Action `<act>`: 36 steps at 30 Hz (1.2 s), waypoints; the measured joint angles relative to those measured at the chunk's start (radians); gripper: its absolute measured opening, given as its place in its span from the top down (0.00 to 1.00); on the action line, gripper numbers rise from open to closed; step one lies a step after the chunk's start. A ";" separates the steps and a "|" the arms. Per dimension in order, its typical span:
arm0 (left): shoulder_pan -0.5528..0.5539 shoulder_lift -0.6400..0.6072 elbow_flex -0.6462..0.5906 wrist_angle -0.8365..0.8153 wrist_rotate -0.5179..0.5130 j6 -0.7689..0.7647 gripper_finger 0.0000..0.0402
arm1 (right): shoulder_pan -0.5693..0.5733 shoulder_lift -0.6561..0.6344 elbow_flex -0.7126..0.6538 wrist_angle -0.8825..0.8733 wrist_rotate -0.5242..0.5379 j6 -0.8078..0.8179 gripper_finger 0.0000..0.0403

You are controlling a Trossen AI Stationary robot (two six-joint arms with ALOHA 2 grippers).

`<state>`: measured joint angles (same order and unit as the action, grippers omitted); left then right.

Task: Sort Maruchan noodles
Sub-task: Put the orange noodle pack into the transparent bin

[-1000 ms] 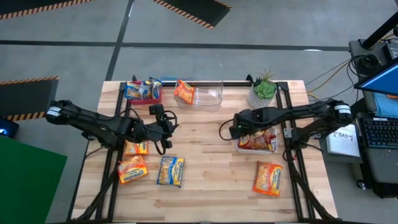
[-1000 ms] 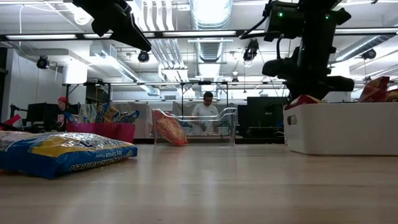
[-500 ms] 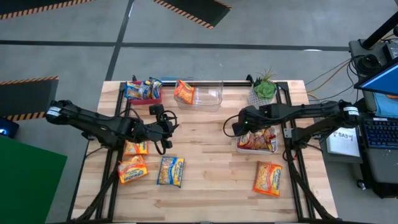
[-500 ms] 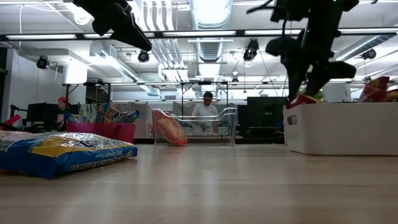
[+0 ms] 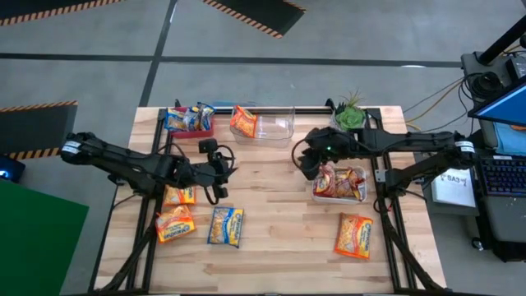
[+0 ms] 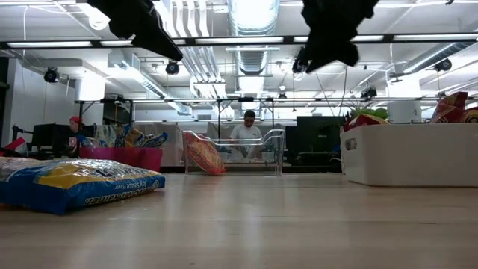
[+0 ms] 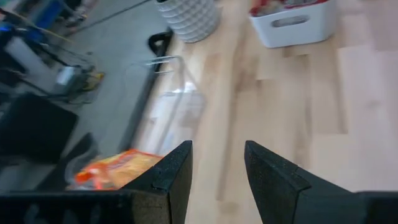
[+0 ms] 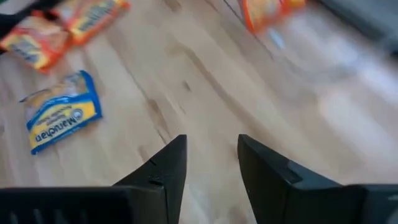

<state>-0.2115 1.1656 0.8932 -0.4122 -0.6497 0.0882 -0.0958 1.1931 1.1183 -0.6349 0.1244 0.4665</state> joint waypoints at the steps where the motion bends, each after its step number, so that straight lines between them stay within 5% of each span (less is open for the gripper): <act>1: 0.000 0.000 0.000 0.000 0.021 -0.010 0.68 | 0.003 0.000 -0.001 0.032 0.002 -0.046 0.68; 16: -0.038 0.003 -0.121 -0.007 0.407 -0.461 0.68 | 0.139 0.040 -0.436 1.095 -0.001 -0.392 0.74; 26: -0.067 0.103 -0.123 -0.040 0.558 -0.730 0.68 | 0.150 0.025 -0.443 1.130 -0.018 -0.443 0.79; 36: -0.067 0.182 -0.120 -0.087 0.828 -0.966 0.62 | 0.150 -0.086 -0.307 0.809 -0.159 -0.599 0.84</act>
<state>-0.2783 1.3476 0.7728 -0.4991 0.1786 -0.8774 0.0543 1.1073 0.8115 0.1743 -0.0341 -0.1327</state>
